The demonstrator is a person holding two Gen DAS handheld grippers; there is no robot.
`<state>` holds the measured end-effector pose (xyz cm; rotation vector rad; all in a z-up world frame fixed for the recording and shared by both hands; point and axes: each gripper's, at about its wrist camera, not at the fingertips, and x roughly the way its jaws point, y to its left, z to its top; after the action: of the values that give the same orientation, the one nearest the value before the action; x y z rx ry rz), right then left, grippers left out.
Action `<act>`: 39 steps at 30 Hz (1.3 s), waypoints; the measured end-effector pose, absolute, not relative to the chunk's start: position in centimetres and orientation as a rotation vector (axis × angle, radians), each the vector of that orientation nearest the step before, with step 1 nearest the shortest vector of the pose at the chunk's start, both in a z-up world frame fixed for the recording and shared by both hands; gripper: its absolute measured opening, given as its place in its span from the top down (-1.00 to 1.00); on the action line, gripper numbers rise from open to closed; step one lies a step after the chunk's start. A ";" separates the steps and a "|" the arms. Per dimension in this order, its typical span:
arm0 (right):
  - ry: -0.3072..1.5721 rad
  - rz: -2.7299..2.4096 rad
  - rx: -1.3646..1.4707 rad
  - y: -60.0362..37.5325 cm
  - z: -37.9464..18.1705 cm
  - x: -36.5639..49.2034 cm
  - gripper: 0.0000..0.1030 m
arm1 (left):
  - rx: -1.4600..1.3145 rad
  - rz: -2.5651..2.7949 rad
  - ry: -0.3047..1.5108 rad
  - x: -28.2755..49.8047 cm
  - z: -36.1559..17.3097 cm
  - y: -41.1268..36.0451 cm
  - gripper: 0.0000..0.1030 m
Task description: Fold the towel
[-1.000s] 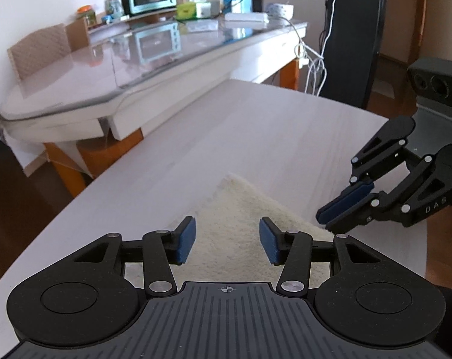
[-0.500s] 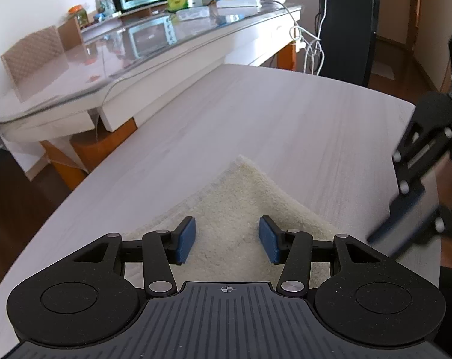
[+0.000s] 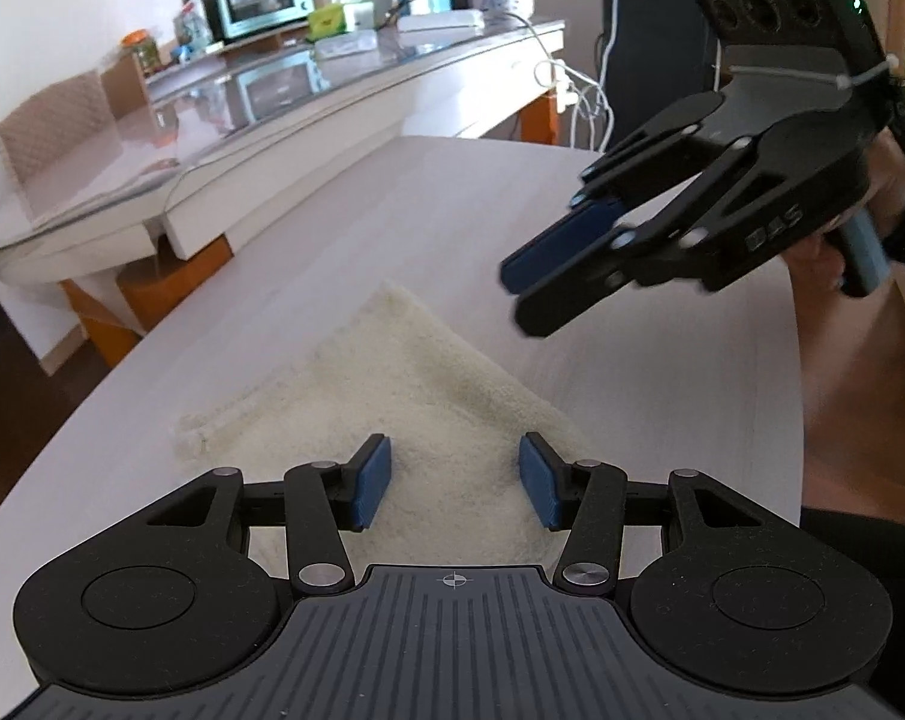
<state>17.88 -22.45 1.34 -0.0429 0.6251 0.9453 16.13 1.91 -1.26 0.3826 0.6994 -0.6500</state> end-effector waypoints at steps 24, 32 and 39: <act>0.589 0.991 -0.242 -18.6 0.0 15.7 0.67 | 0.300 -0.395 0.674 20.4 -1.1 7.4 -0.18; 0.601 1.017 -0.269 -18.8 -0.5 13.6 0.68 | 0.280 -0.366 0.690 20.9 -1.9 8.4 -0.17; 0.585 1.008 -0.218 -19.8 0.9 12.5 0.64 | 0.273 -0.364 0.693 17.0 -0.5 9.3 -0.20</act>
<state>12.51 -19.76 0.88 -0.2177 0.5849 1.0085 17.04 9.29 -0.46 0.2728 0.6930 -0.3645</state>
